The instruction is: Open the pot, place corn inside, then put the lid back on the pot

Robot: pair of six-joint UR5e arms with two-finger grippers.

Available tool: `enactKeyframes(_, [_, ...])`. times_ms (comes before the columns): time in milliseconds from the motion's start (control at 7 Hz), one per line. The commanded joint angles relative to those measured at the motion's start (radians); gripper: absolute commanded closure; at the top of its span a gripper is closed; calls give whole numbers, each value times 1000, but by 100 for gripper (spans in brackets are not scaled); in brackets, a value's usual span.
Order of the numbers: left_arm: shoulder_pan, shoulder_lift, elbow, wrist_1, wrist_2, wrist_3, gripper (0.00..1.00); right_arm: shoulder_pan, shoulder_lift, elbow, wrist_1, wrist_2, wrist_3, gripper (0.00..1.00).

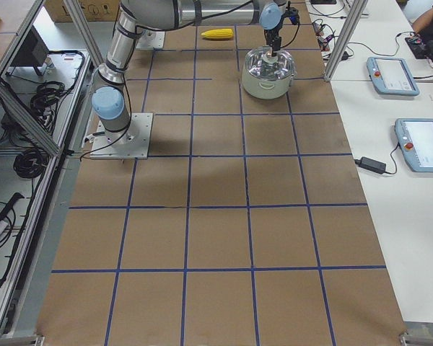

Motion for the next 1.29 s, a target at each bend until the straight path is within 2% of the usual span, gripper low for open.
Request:
enactKeyframes(0, [1, -1, 0, 0, 3, 0, 0, 0, 25, -3, -10, -3, 7, 8])
enactKeyframes(286, [1, -3, 0, 0, 3, 0, 0, 0, 31, -3, -17, -3, 7, 10])
enactKeyframes(429, [1, -3, 0, 0, 3, 0, 0, 0, 31, -3, -17, -3, 5, 16])
enactKeyframes(714, [1, -1, 0, 0, 3, 0, 0, 0, 30, -3, -18, -3, -7, 38])
enactKeyframes(1143, [4, 0, 2, 0, 3, 0, 0, 0, 31, -3, -18, -3, -28, 54])
